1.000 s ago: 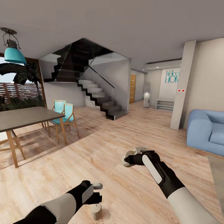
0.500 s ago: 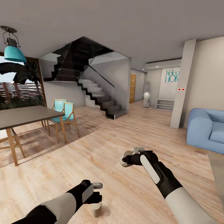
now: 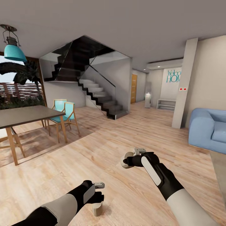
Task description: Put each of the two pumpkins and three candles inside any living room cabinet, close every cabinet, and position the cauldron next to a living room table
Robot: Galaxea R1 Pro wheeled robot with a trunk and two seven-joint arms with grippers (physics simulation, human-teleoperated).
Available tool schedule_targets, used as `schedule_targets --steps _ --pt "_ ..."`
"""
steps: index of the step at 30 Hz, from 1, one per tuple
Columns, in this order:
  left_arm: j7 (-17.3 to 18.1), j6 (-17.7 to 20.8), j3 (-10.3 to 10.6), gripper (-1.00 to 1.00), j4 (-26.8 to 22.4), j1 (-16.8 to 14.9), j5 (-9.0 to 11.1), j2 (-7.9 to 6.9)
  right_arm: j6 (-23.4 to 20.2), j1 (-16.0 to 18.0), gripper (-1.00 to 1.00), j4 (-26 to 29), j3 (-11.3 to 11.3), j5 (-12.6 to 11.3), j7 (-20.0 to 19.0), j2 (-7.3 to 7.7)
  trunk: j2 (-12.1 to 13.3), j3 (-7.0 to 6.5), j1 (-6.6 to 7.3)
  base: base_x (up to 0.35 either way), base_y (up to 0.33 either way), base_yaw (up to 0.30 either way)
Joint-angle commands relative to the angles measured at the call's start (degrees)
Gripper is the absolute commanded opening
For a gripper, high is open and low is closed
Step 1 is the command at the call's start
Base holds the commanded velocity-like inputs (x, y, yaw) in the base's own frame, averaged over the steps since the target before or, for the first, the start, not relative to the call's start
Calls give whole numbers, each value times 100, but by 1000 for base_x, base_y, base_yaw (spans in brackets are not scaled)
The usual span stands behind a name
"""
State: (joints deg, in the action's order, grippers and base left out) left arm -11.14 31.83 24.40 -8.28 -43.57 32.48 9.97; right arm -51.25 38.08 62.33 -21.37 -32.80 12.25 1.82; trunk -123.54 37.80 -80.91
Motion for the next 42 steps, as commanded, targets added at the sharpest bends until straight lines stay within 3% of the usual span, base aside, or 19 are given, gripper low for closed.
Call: schedule_targets --steps 1,7,17,36,42 --pt "-45 21 32 100 -32 -2 60 -2 -8 6 -100 7 -17 -60 58 7 -45 25 -22 0 0 0" --pt "-42 12 30 100 -84 -2 57 -10 4 -2 -100 7 -16 -60 58 5 -286 133 -153 0 0 0" --pt "-30 -156 37 100 -63 -2 49 -26 -12 -3 -100 7 -25 -60 58 3 -286 133 -153 15 0 0" --pt "-70 -177 38 100 -51 -2 48 -20 -8 -3 -100 7 -25 -67 58 3 -286 133 -153 249 0 0" --pt "-72 -177 47 100 -51 -2 49 -5 -13 -3 -100 7 -25 -68 57 3 -526 240 -285 7 0 0"
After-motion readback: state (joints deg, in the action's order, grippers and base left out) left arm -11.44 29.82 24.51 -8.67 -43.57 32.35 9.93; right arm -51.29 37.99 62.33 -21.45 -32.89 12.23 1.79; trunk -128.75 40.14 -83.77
